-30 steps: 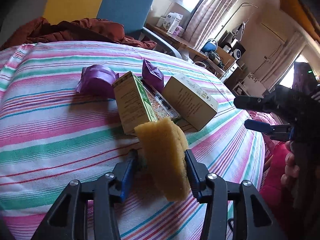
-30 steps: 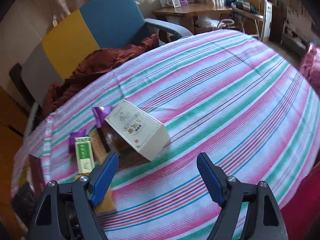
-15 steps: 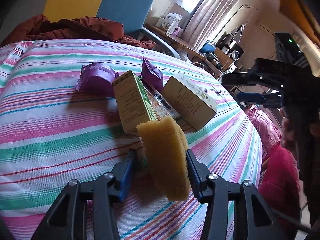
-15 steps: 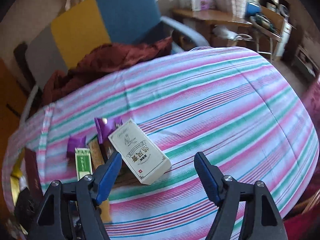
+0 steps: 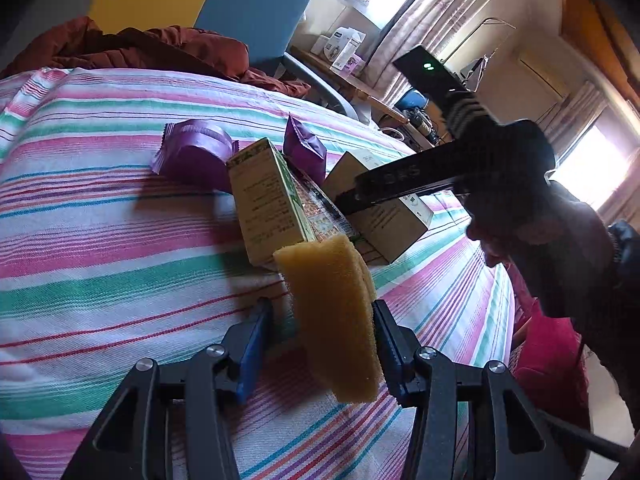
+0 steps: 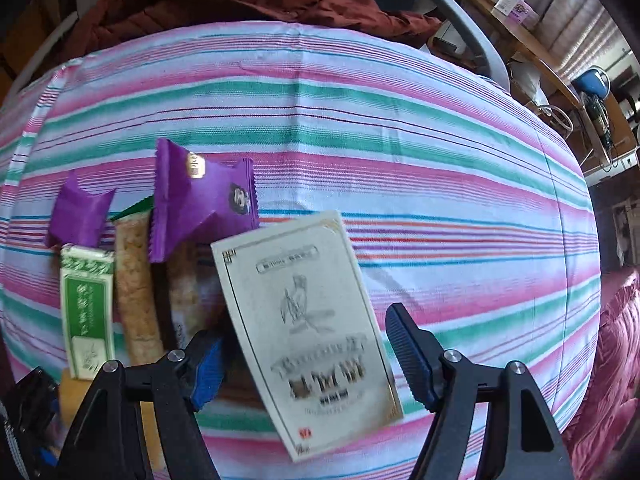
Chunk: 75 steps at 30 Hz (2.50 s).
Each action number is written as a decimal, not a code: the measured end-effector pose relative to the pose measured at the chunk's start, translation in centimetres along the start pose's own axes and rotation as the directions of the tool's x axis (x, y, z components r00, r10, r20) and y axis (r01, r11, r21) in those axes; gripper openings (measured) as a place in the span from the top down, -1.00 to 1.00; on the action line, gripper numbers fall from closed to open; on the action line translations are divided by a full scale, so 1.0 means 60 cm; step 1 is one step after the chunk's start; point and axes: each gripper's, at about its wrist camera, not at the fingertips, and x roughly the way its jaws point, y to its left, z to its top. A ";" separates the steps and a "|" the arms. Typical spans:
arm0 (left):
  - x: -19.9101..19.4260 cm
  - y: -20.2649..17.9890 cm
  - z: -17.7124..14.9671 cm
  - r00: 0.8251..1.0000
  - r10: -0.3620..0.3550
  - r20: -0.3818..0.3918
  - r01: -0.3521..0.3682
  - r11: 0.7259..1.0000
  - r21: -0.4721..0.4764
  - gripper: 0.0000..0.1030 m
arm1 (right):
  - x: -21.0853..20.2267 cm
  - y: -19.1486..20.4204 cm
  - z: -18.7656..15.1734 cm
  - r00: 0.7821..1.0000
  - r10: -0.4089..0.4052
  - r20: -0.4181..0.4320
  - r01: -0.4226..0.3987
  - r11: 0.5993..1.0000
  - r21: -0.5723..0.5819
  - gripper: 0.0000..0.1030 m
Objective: Organize objects
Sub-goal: 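Grasp the white printed box with the right gripper while the left gripper holds the sponge, then carry the sponge and white box into the gold tray and release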
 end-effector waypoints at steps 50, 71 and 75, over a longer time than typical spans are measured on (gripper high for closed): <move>-0.025 -0.040 -0.010 0.996 0.076 -0.035 -0.072 0.992 0.103 0.31 | -0.006 -0.033 -0.067 0.987 0.107 0.118 -0.111 0.994 0.021 -0.04; -0.327 -0.052 -0.029 0.965 0.126 0.229 -0.141 0.989 0.051 0.37 | -0.276 0.137 -0.157 0.880 0.284 0.380 -0.271 0.959 -0.089 -0.04; -0.405 0.001 -0.039 0.933 0.205 0.295 -0.202 0.978 -0.041 0.37 | -0.302 0.223 -0.141 0.833 0.396 0.387 -0.361 0.918 -0.161 -0.04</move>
